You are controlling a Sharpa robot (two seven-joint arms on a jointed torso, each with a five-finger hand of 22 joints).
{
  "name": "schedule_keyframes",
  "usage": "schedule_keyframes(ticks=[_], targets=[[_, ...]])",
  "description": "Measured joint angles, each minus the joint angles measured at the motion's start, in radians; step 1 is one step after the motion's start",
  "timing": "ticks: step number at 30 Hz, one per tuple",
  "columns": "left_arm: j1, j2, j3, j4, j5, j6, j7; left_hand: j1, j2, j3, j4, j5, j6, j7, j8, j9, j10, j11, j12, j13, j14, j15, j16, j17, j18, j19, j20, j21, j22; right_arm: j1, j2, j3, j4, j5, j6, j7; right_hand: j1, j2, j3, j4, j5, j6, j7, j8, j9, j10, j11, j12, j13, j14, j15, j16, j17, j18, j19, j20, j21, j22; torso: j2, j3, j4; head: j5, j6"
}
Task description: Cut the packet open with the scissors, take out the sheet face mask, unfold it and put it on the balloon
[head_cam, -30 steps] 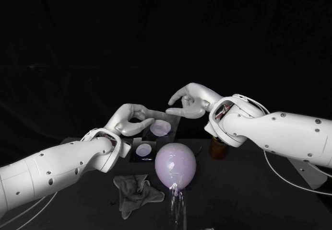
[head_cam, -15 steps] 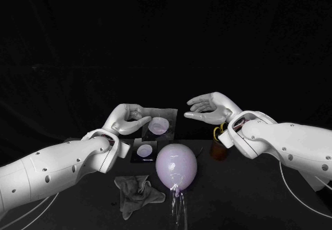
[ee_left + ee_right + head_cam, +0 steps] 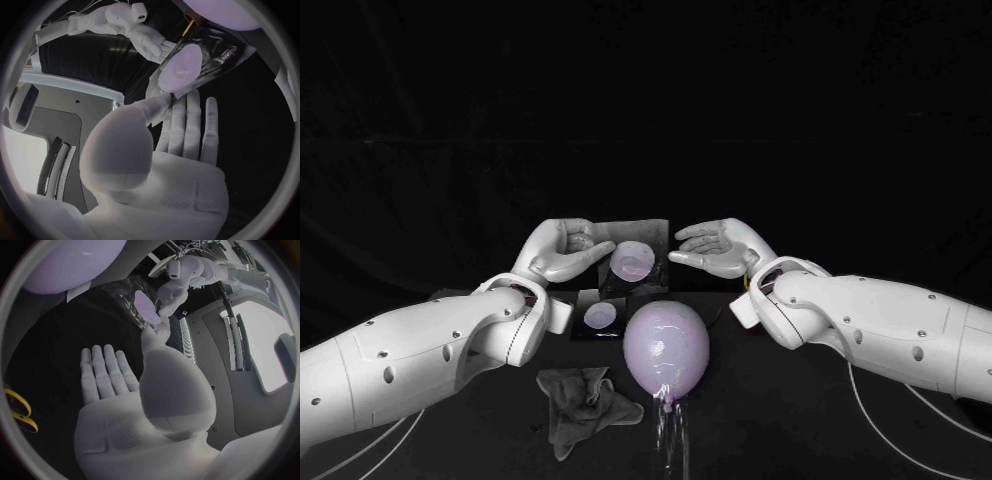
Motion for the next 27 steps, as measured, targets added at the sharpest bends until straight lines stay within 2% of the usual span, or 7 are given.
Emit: schedule_keyframes(ticks=[9, 15, 18, 21, 23, 25, 27], targets=[[0.0, 0.0, 0.0, 0.015, 0.073, 0.001, 0.012, -0.001, 0.0, -0.003, 0.003, 0.0, -0.002, 0.001, 0.0, 0.0, 0.0, 0.0, 0.0, 0.0, 0.0, 0.0, 0.0, 0.001, 0.0, 0.0, 0.0, -0.004, 0.0, -0.028, 0.033, -0.001, -0.009, 0.053, 0.026, 0.017, 0.021, 0.021, -0.061, 0.008, 0.0, 0.032, 0.002, 0.016, 0.01, 0.024, -0.002, -0.005, -0.068, 0.008, 0.0, -0.027, -0.034, 0.0, -0.003, 0.002, 0.0, -0.061, -0.001, -0.0005, 0.0009, 0.0, -0.001], [0.0, 0.0, 0.0, 0.016, 0.106, -0.001, 0.02, -0.003, 0.003, -0.003, 0.003, 0.0, -0.004, 0.0, 0.004, 0.0, 0.0, 0.0, 0.0, 0.0, -0.003, -0.003, 0.0, 0.001, 0.0, 0.0, 0.0, -0.004, 0.0, -0.034, 0.03, -0.001, 0.011, 0.089, 0.054, 0.034, 0.038, 0.045, -0.088, 0.011, 0.0, 0.064, 0.012, 0.032, 0.016, 0.064, -0.01, 0.003, -0.1, 0.032, -0.005, -0.029, -0.046, -0.001, -0.014, 0.003, 0.0, -0.092, -0.001, -0.0006, 0.0004, 0.0, -0.001], [0.0, 0.001, 0.0, 0.016, 0.121, -0.003, 0.024, -0.003, 0.003, -0.003, 0.003, 0.0, -0.005, -0.002, 0.004, 0.0, 0.0, 0.0, 0.0, 0.0, -0.003, -0.003, 0.0, 0.001, 0.0, 0.0, 0.0, -0.004, 0.0, -0.036, 0.028, -0.001, 0.016, 0.107, 0.066, 0.042, 0.053, 0.065, -0.108, 0.007, 0.0, 0.087, 0.018, 0.039, 0.018, 0.096, -0.018, 0.008, -0.12, 0.054, -0.015, -0.029, -0.053, -0.001, -0.014, 0.003, 0.0, -0.109, -0.001, -0.0005, 0.0, 0.001, -0.001], [0.0, 0.002, 0.0, 0.017, 0.136, -0.003, 0.026, -0.003, 0.003, -0.003, 0.003, 0.0, -0.005, -0.002, 0.004, 0.0, 0.0, 0.0, 0.0, 0.0, -0.003, -0.003, 0.0, 0.001, 0.0, 0.0, 0.0, -0.004, -0.001, -0.038, 0.03, -0.001, 0.016, 0.125, 0.077, 0.05, 0.098, 0.109, -0.097, -0.007, 0.0, 0.114, 0.022, 0.051, 0.02, 0.129, -0.029, 0.013, -0.139, 0.078, -0.024, -0.029, -0.058, 0.0, -0.014, 0.003, 0.0, -0.124, -0.001, -0.0005, -0.0001, 0.001, -0.001], [0.0, 0.002, 0.0, 0.019, 0.146, -0.004, 0.028, -0.003, 0.003, -0.003, 0.003, 0.0, -0.005, -0.002, 0.004, 0.0, 0.0, 0.0, 0.0, 0.0, -0.003, -0.003, 0.0, 0.002, 0.0, 0.0, 0.0, -0.004, -0.001, -0.04, 0.033, -0.001, 0.014, 0.136, 0.083, 0.055, 0.117, 0.129, -0.087, -0.016, 0.0, 0.122, 0.026, 0.051, 0.02, 0.138, -0.037, 0.014, -0.146, 0.088, -0.027, -0.028, -0.058, 0.01, -0.014, 0.003, 0.0, -0.128, -0.001, 0.0001, -0.0001, 0.001, -0.001], [0.0, 0.004, 0.0, 0.024, 0.157, -0.004, 0.029, -0.003, 0.003, -0.003, 0.003, 0.0, -0.005, -0.002, 0.004, 0.0, 0.0, 0.0, 0.0, 0.001, -0.003, -0.003, 0.0, 0.002, 0.0, 0.0, 0.0, -0.004, -0.001, -0.041, 0.038, -0.001, 0.013, 0.15, 0.088, 0.062, 0.164, 0.175, -0.049, -0.029, 0.0, 0.145, 0.025, 0.058, 0.02, 0.16, -0.052, 0.014, -0.155, 0.112, -0.036, -0.016, -0.058, 0.016, -0.012, 0.001, 0.0, -0.133, -0.001, 0.0002, -0.0001, 0.002, -0.001], [0.0, 0.005, 0.0, 0.028, 0.166, -0.004, 0.031, -0.003, 0.003, -0.003, 0.003, 0.0, -0.005, -0.002, 0.004, 0.0, 0.0, 0.0, 0.0, 0.001, -0.003, -0.003, 0.0, 0.002, 0.0, 0.0, 0.0, -0.004, -0.001, -0.042, 0.042, -0.001, 0.012, 0.165, 0.089, 0.068, 0.186, 0.198, -0.027, -0.037, 0.0, 0.16, 0.02, 0.064, 0.02, 0.179, -0.06, 0.014, -0.163, 0.132, -0.044, -0.009, -0.058, 0.016, -0.004, -0.003, 0.001, -0.135, -0.001, 0.0002, -0.0001, 0.002, -0.001]])
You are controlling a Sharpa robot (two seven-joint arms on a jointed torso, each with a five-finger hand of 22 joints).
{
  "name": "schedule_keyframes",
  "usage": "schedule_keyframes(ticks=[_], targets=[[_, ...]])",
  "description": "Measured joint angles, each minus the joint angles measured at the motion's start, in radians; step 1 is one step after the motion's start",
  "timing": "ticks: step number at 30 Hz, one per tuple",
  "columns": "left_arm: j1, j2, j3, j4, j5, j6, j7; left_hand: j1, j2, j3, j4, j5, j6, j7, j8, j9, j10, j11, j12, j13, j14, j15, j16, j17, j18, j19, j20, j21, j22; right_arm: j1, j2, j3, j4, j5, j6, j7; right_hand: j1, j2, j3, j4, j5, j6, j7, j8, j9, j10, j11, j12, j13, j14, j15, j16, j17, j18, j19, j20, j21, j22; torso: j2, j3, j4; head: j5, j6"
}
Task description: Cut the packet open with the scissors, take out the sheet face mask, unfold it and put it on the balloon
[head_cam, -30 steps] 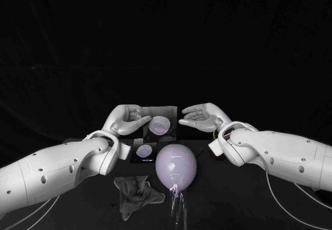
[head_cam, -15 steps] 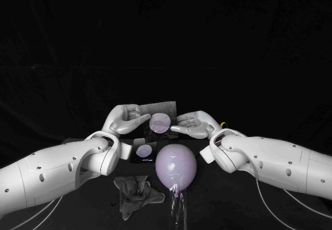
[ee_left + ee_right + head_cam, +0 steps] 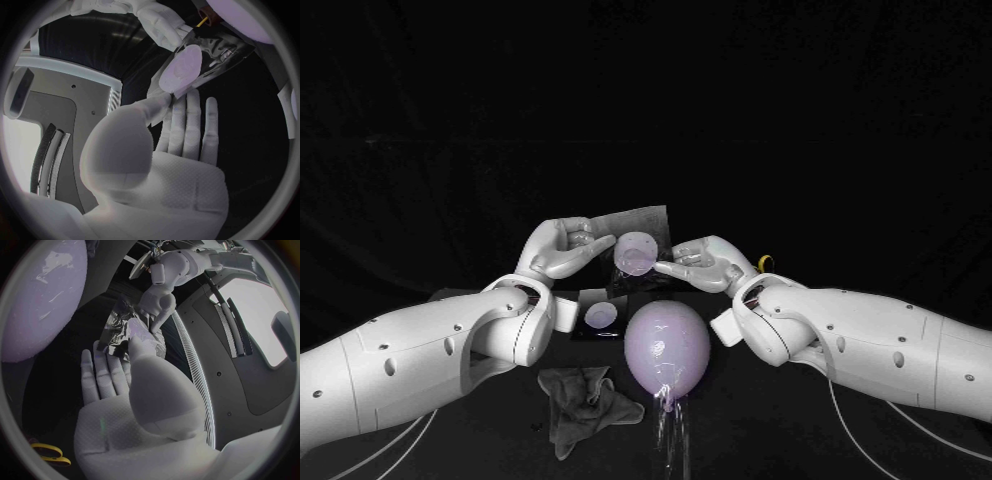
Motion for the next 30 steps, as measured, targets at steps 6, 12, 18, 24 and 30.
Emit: schedule_keyframes(ticks=[6, 12, 18, 24, 30], targets=[[0.0, 0.002, 0.0, 0.014, 0.029, 0.001, 0.003, 0.0, 0.0, -0.003, 0.003, 0.0, -0.003, 0.0, 0.0, 0.0, 0.0, 0.0, 0.0, 0.0, 0.0, 0.0, 0.0, 0.0, 0.0, 0.0, 0.0, 0.0, -0.001, -0.002, 0.012, 0.0, -0.008, 0.057, -0.003, 0.021, 0.057, 0.033, 0.099, -0.031, -0.004, 0.071, -0.035, 0.03, 0.007, 0.11, -0.031, 0.002, -0.033, 0.096, -0.032, 0.026, 0.007, 0.015, 0.071, -0.014, 0.029, -0.001, 0.0, -0.0005, 0.0004, 0.0, -0.003], [0.0, 0.003, 0.001, 0.025, 0.056, 0.002, 0.004, 0.0, 0.0, 0.0, 0.006, -0.002, -0.003, 0.0, 0.0, 0.0, -0.002, 0.002, 0.0, 0.0, -0.002, 0.002, 0.0, 0.001, 0.0, -0.002, 0.002, -0.004, -0.003, -0.004, 0.023, 0.0, -0.015, 0.115, -0.018, 0.039, 0.03, 0.006, 0.222, -0.035, -0.009, 0.099, -0.05, 0.05, 0.016, 0.172, -0.022, -0.031, -0.076, 0.159, -0.052, 0.017, 0.004, 0.015, 0.121, -0.036, 0.042, -0.003, 0.0, -0.0005, 0.0008, 0.001, -0.003], [0.0, 0.003, 0.0, 0.031, 0.081, 0.015, 0.008, 0.0, 0.0, -0.022, 0.037, 0.005, -0.048, 0.02, 0.01, 0.064, -0.07, 0.025, -0.021, -0.005, -0.072, 0.03, -0.024, 0.001, -0.006, -0.046, 0.03, -0.06, -0.033, -0.005, 0.025, 0.0, -0.018, 0.155, -0.034, 0.052, -0.033, -0.057, 0.358, -0.037, -0.009, 0.113, -0.06, 0.075, 0.03, 0.226, -0.025, -0.062, -0.105, 0.198, -0.06, -0.003, 0.003, 0.015, 0.137, -0.044, 0.043, -0.005, 0.0, -0.0001, 0.0001, 0.002, -0.002], [0.0, 0.005, 0.0, 0.029, 0.107, 0.073, 0.014, -0.028, -0.066, -0.103, 0.07, 0.01, -0.184, 0.097, -0.106, 0.082, -0.245, 0.11, -0.112, -0.052, -0.24, 0.103, -0.113, -0.04, -0.037, -0.17, 0.05, -0.182, -0.097, -0.008, 0.023, 0.001, -0.025, 0.182, -0.05, 0.063, -0.09, -0.079, 0.441, -0.063, -0.007, 0.112, -0.06, 0.092, 0.039, 0.255, -0.038, -0.076, -0.114, 0.213, -0.061, -0.014, 0.008, 0.015, 0.143, -0.044, 0.047, -0.005, 0.0, 0.0004, -0.0004, 0.003, 0.001], [0.0, 0.016, -0.001, 0.024, 0.119, 0.147, 0.015, -0.005, -0.106, -0.188, 0.072, 0.01, -0.32, 0.08, -0.207, 0.027, -0.386, 0.168, -0.144, -0.083, -0.373, 0.162, -0.195, -0.091, -0.069, -0.281, 0.049, -0.287, -0.14, -0.011, 0.021, 0.002, -0.024, 0.203, -0.066, 0.072, -0.128, -0.088, 0.482, -0.091, -0.005, 0.112, -0.06, 0.107, 0.045, 0.275, -0.041, -0.085, -0.116, 0.224, -0.064, -0.022, 0.014, 0.014, 0.143, -0.044, 0.049, -0.005, -0.001, 0.0006, -0.0005, 0.004, 0.006]])
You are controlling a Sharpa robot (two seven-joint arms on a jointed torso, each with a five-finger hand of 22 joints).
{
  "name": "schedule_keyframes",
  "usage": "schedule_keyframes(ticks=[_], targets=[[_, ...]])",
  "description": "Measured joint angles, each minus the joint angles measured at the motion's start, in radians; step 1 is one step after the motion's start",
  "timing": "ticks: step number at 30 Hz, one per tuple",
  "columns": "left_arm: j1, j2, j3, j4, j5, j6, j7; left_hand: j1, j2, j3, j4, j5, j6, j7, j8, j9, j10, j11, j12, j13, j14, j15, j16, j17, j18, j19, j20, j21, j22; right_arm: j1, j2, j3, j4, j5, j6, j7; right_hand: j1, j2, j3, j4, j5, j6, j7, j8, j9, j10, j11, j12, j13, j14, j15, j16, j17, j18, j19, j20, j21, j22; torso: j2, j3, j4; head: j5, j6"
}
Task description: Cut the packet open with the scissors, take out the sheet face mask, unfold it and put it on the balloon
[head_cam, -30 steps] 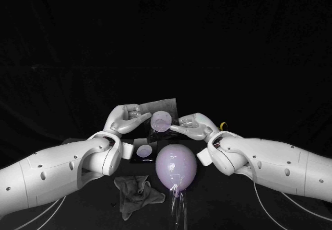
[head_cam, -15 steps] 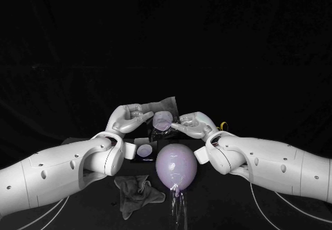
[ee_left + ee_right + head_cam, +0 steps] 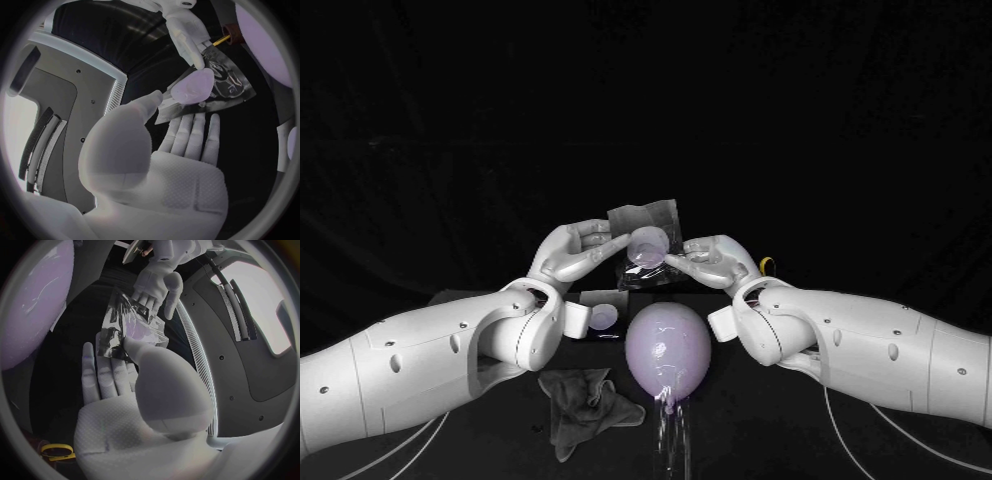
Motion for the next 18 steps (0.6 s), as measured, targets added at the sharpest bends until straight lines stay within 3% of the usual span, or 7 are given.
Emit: schedule_keyframes(ticks=[3, 4, 6, 10, 14, 16, 18], targets=[[0.0, 0.005, -0.001, -0.005, 0.001, 0.023, 0.0, 0.004, -0.002, -0.032, 0.002, 0.0, -0.043, -0.007, -0.033, -0.02, -0.026, 0.011, 0.0, 0.0, -0.026, 0.011, -0.003, -0.015, -0.005, -0.034, -0.001, -0.031, -0.008, -0.001, 0.0, 0.0, 0.002, 0.006, -0.003, 0.003, -0.003, 0.0, 0.003, 0.0, 0.0, 0.0, 0.0, 0.002, 0.0, 0.001, -0.001, -0.001, -0.001, 0.0, 0.0, 0.0, 0.001, 0.0, 0.0, 0.0, 0.0, 0.001, 0.0, 0.0, -0.0001, 0.0, 0.002], [0.0, 0.007, -0.001, -0.007, 0.001, 0.03, -0.001, 0.013, 0.0, -0.056, 0.003, 0.0, -0.092, -0.013, -0.063, -0.043, -0.049, 0.015, 0.0, 0.0, -0.069, 0.015, -0.003, -0.038, -0.016, -0.072, -0.001, -0.059, -0.013, -0.001, -0.001, 0.0, 0.003, 0.008, -0.004, 0.004, -0.008, 0.0, 0.005, -0.002, 0.0, 0.0, 0.0, 0.002, 0.0, 0.001, -0.001, -0.001, -0.001, 0.0, 0.0, 0.0, 0.001, 0.0, 0.0, 0.0, 0.0, 0.001, 0.0, -0.0002, -0.0002, 0.0, 0.002], [0.0, 0.01, -0.002, -0.015, 0.002, 0.042, -0.002, 0.04, 0.021, -0.123, 0.008, 0.0, -0.131, -0.021, -0.095, -0.067, -0.076, 0.016, 0.0, 0.0, -0.135, 0.02, -0.003, -0.086, -0.017, -0.117, -0.004, -0.099, -0.017, -0.002, -0.001, 0.0, 0.005, 0.011, -0.004, 0.007, -0.011, 0.0, 0.007, -0.004, 0.0, 0.0, 0.0, 0.002, 0.0, 0.004, -0.004, -0.001, -0.001, 0.0, 0.0, 0.0, 0.001, 0.0, 0.0, 0.0, 0.0, 0.001, 0.0, -0.0003, -0.0003, 0.001, 0.003], [-0.001, 0.017, -0.002, -0.029, 0.006, 0.058, -0.004, 0.077, 0.049, -0.204, 0.016, 0.0, -0.151, -0.026, -0.116, -0.086, -0.103, 0.003, 0.0, 0.0, -0.177, 0.024, -0.007, -0.128, -0.016, -0.132, -0.001, -0.125, -0.017, -0.002, -0.001, 0.001, 0.009, 0.012, -0.003, 0.009, -0.017, -0.001, 0.007, -0.004, 0.0, -0.001, 0.0, 0.007, 0.001, 0.012, -0.012, -0.007, -0.002, 0.0, 0.0, -0.006, 0.002, -0.001, 0.0, 0.0, 0.0, 0.002, 0.001, -0.0005, -0.0004, 0.0, 0.003], [-0.001, 0.026, -0.002, -0.04, 0.014, 0.069, -0.007, 0.118, 0.083, -0.298, 0.03, 0.0, -0.183, -0.028, -0.147, -0.108, -0.136, 0.004, 0.0, 0.001, -0.212, 0.026, -0.007, -0.167, -0.015, -0.139, -0.001, -0.143, -0.019, -0.003, -0.002, 0.001, 0.015, 0.012, 0.0, 0.01, -0.023, 0.001, 0.017, -0.014, 0.0, -0.006, -0.001, 0.008, 0.014, 0.014, -0.014, -0.007, -0.001, 0.0, 0.0, -0.006, 0.004, -0.002, 0.002, -0.002, 0.0, 0.003, 0.001, -0.0007, -0.0004, -0.001, 0.003], [-0.001, 0.031, -0.002, -0.046, 0.018, 0.074, -0.009, 0.135, 0.099, -0.341, 0.039, 0.0, -0.197, -0.03, -0.159, -0.118, -0.152, 0.002, 0.0, 0.001, -0.235, 0.024, -0.011, -0.186, -0.001, -0.144, -0.001, -0.147, -0.019, -0.003, -0.002, 0.001, 0.017, 0.011, 0.001, 0.011, -0.027, 0.0, 0.022, -0.019, 0.0, -0.007, 0.0, 0.008, 0.014, 0.014, -0.014, -0.007, -0.001, 0.0, 0.0, -0.006, 0.004, -0.007, 0.003, -0.004, 0.0, 0.004, 0.001, -0.001, -0.0003, -0.001, 0.003], [-0.001, 0.036, -0.002, -0.053, 0.024, 0.079, -0.012, 0.161, 0.111, -0.392, 0.052, 0.0, -0.216, -0.03, -0.173, -0.128, -0.173, -0.002, 0.0, 0.001, -0.252, 0.02, -0.011, -0.203, 0.001, -0.146, -0.001, -0.152, -0.019, -0.003, -0.002, 0.001, 0.018, 0.01, 0.004, 0.012, -0.029, -0.003, 0.022, -0.019, 0.0, -0.007, 0.0, 0.008, 0.015, 0.017, -0.017, -0.007, -0.001, 0.0, 0.0, -0.006, 0.004, -0.007, 0.003, -0.003, 0.0, 0.004, 0.001, -0.0011, -0.0002, -0.001, 0.003]])
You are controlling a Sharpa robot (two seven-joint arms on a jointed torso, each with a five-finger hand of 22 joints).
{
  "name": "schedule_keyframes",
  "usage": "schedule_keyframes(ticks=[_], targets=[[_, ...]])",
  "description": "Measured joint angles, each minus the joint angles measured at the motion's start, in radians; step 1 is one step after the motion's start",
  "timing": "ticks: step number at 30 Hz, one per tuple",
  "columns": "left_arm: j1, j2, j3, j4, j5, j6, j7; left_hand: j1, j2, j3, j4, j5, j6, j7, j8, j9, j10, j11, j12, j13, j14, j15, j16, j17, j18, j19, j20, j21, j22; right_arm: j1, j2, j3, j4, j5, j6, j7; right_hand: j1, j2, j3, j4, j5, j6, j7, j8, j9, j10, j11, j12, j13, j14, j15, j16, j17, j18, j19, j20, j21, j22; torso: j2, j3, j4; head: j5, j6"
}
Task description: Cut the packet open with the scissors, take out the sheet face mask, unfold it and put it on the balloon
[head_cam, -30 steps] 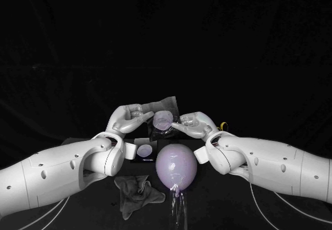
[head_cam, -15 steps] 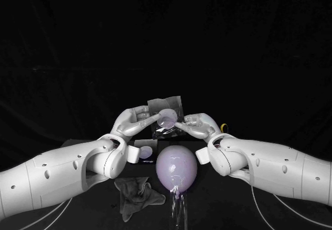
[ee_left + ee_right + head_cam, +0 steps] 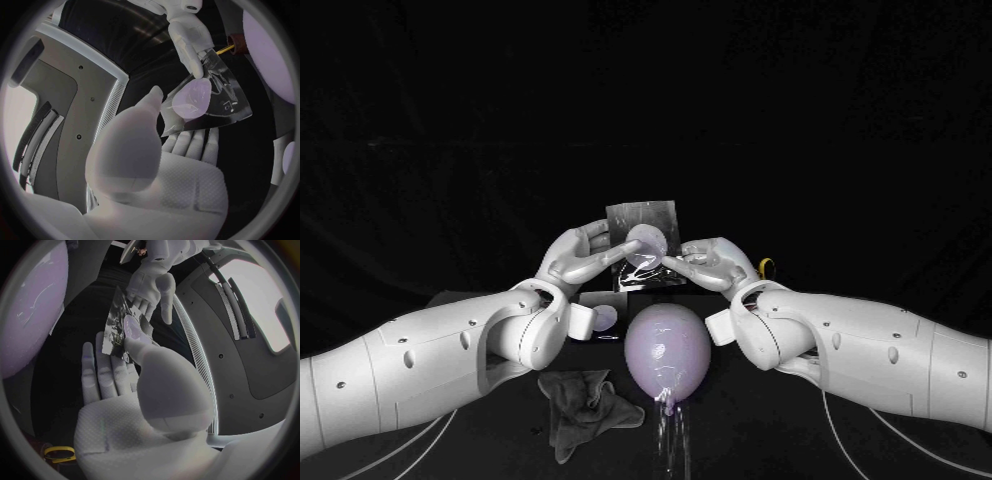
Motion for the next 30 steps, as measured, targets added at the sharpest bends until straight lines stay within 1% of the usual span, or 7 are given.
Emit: schedule_keyframes(ticks=[3, 6, 7, 12, 16, 24, 30], targets=[[0.0, 0.008, 0.0, -0.009, 0.008, 0.007, -0.005, 0.024, 0.016, -0.052, 0.019, 0.0, -0.019, -0.002, -0.011, -0.011, -0.012, -0.009, 0.0, 0.0, -0.012, -0.002, 0.0, -0.017, 0.0, 0.0, 0.0, -0.005, 0.0, 0.0, 0.001, 0.0, 0.001, -0.001, 0.003, 0.001, -0.001, -0.001, 0.0, 0.0, 0.0, 0.0, 0.0, 0.0, 0.007, 0.0, 0.0, 0.0, 0.0, 0.0, 0.0, -0.004, 0.001, 0.0, 0.0, 0.0, 0.0, 0.001, 0.0, 0.0001, 0.0001, 0.001, 0.001], [0.0, 0.015, 0.0, -0.016, 0.018, 0.016, -0.012, 0.056, 0.021, -0.106, 0.052, 0.0, -0.032, -0.004, -0.022, -0.02, -0.039, -0.003, 0.0, 0.0, -0.039, 0.001, 0.0, -0.038, 0.0, 0.0, 0.0, -0.013, 0.0, -0.001, 0.003, 0.0, 0.001, -0.003, 0.006, 0.002, -0.005, -0.005, 0.007, -0.007, -0.001, 0.0, 0.0, 0.0, 0.007, 0.0, 0.0, 0.0, 0.0, 0.0, 0.0, -0.004, 0.001, -0.001, 0.0, 0.0, 0.0, 0.001, 0.0, 0.0002, 0.0003, 0.002, 0.003], [0.0, 0.018, 0.0, -0.017, 0.021, 0.018, -0.014, 0.068, 0.022, -0.124, 0.067, 0.0, -0.041, -0.005, -0.022, -0.023, -0.047, 0.0, 0.0, 0.0, -0.043, 0.004, 0.0, -0.044, 0.008, 0.0, 0.0, -0.015, 0.0, -0.001, 0.004, 0.0, 0.001, -0.004, 0.006, 0.002, -0.006, -0.006, 0.014, -0.014, -0.001, -0.001, 0.001, 0.003, 0.007, 0.004, -0.003, 0.0, 0.0, 0.0, 0.0, -0.004, 0.001, -0.001, 0.0, 0.0, 0.0, 0.001, 0.0, 0.0003, 0.0002, 0.002, 0.003], [0.0, 0.032, 0.0, -0.023, 0.042, 0.036, -0.03, 0.105, 0.014, -0.17, 0.128, 0.0, -0.044, -0.005, -0.028, -0.029, -0.058, 0.005, 0.007, 0.0, -0.055, 0.002, 0.0, -0.06, 0.017, 0.0, 0.0, -0.019, 0.0, -0.002, 0.012, 0.0, 0.001, -0.027, 0.008, 0.002, -0.01, -0.006, 0.015, -0.016, -0.001, -0.002, 0.002, 0.004, 0.008, 0.005, -0.003, -0.004, 0.0, 0.0, 0.0, -0.004, 0.002, -0.001, 0.0, 0.0, 0.002, 0.003, 0.0, 0.0005, -0.0001, 0.003, 0.004], [0.0, 0.045, 0.0, -0.03, 0.062, 0.053, -0.045, 0.133, -0.01, -0.195, 0.194, 0.0, -0.062, -0.005, -0.038, -0.037, -0.067, 0.014, 0.007, 0.0, -0.064, 0.011, 0.0, -0.072, 0.017, 0.0, 0.0, -0.024, 0.0, -0.002, 0.016, 0.0, 0.003, -0.078, 0.008, -0.003, -0.021, -0.006, 0.022, -0.022, -0.003, -0.005, 0.002, 0.006, 0.015, 0.009, -0.005, -0.005, 0.0, 0.004, -0.004, -0.008, 0.004, -0.002, 0.022, -0.004, 0.016, 0.01, 0.0, 0.0005, -0.0006, 0.003, 0.004], [0.0, 0.057, 0.0, -0.038, 0.106, 0.085, -0.075, 0.138, -0.014, -0.205, 0.206, 0.0, -0.059, -0.007, -0.038, -0.033, -0.047, 0.027, 0.024, 0.003, -0.044, 0.015, 0.0, -0.068, 0.017, 0.0, 0.0, -0.023, 0.0, -0.002, 0.022, 0.0, 0.003, -0.247, -0.005, -0.03, -0.033, -0.009, 0.046, -0.056, -0.001, -0.006, 0.002, 0.011, 0.023, 0.019, -0.007, -0.005, 0.0, 0.007, 0.0, -0.008, 0.006, 0.008, 0.027, -0.009, 0.028, 0.02, 0.0, 0.0004, 0.0001, 0.002, 0.003], [0.0, 0.062, 0.0, -0.042, 0.118, 0.091, -0.094, 0.143, -0.019, -0.21, 0.206, 0.0, -0.027, -0.004, -0.024, -0.023, -0.025, 0.034, 0.038, 0.004, 0.001, 0.02, 0.006, -0.057, 0.016, 0.001, 0.001, -0.023, 0.0, -0.002, 0.023, 0.001, 0.007, -0.404, -0.032, -0.063, -0.045, -0.011, 0.052, -0.08, 0.002, -0.005, 0.001, 0.012, 0.023, 0.026, -0.011, -0.008, 0.003, 0.016, -0.009, -0.013, 0.009, 0.008, 0.036, -0.011, 0.04, 0.033, 0.0, 0.0004, 0.0002, 0.002, 0.002]])
